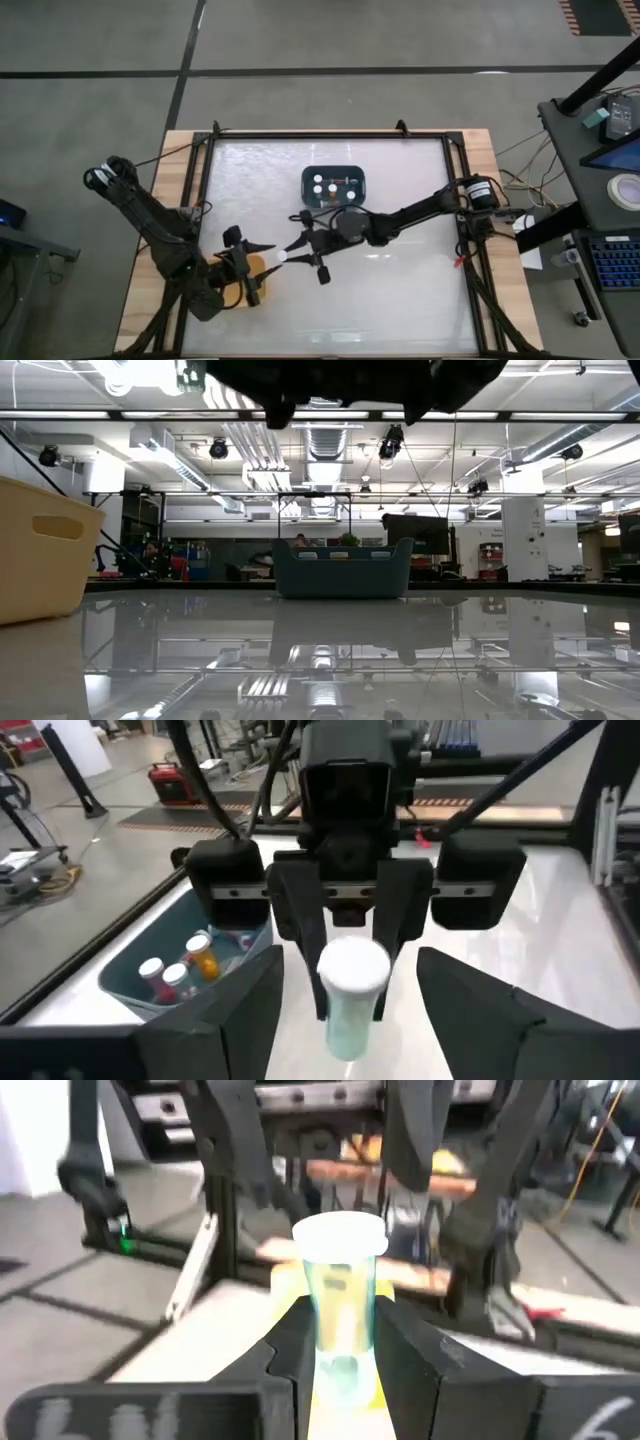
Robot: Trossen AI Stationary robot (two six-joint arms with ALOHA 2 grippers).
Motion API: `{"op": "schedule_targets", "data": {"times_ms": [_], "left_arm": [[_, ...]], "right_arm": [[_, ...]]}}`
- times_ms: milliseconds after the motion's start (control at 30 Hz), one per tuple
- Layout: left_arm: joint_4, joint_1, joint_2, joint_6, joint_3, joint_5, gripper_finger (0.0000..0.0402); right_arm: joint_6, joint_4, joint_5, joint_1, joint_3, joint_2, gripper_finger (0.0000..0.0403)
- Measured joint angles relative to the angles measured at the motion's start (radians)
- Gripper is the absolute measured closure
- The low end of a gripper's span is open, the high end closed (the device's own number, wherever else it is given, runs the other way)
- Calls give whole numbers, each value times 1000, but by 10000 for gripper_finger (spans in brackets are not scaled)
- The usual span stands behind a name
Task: Pick and place medicine bottles into bin by pill shape (circle, oval)
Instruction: Adjust the green tablet bottle in the yellow bin
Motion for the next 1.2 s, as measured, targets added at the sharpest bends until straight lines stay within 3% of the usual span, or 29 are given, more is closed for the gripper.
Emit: {"op": "schedule_targets", "data": {"times_ms": [567,967,1200], "left_arm": [[-4,62,47,21,-13,8,188],[-1,61,48,22,-13,32,303],[-2,61,48,22,-13,33,307]], "right_arm": [[-13,-82,52,0,1,-16,321],[-13,-84,56,-1,1,-16,321],[-11,-84,54,-1,1,-16,321]]}}
